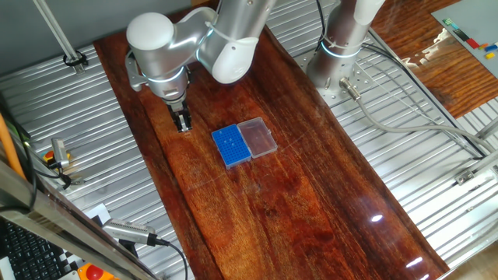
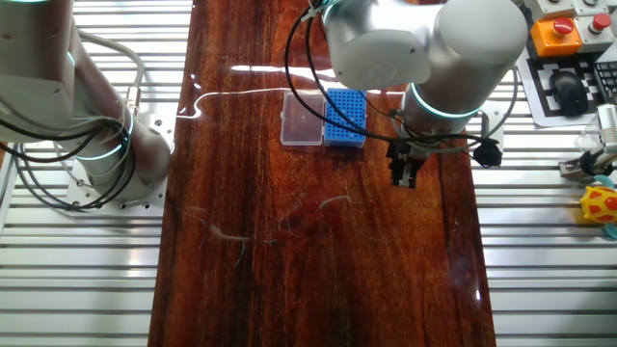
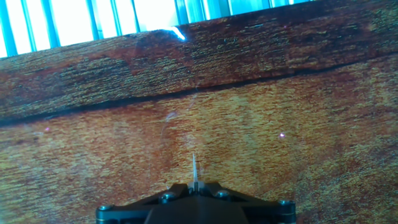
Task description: Insert a small pipette tip into the holder for small pipette tips
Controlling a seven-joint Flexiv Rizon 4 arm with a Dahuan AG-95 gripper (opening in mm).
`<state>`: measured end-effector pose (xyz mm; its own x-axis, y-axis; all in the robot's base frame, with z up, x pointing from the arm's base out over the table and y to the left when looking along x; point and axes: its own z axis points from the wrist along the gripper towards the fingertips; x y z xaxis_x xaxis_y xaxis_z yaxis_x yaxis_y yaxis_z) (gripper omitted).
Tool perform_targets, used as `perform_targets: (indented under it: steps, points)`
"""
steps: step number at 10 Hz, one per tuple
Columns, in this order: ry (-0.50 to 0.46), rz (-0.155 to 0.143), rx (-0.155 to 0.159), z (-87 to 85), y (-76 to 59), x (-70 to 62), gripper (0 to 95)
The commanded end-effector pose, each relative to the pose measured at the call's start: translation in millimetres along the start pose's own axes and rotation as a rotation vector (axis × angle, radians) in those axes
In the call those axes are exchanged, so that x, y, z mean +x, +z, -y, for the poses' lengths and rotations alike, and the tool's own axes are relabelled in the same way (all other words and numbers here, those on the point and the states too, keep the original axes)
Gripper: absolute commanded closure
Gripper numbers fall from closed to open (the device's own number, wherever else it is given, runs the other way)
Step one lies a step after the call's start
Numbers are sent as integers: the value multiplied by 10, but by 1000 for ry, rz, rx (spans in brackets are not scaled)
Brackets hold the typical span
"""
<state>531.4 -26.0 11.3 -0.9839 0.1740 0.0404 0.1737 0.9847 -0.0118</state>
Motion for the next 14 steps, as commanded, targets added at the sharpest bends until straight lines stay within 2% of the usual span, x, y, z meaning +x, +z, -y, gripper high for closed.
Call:
perform_targets:
  steps: [1, 8, 9, 14]
  points:
    - [1, 1, 0, -5, 3, -18, 760]
    - [0, 5, -1, -3, 29, -28, 760]
    - [0, 7, -2, -3, 30, -28, 950]
    - [-20, 16, -12, -3, 27, -27, 950]
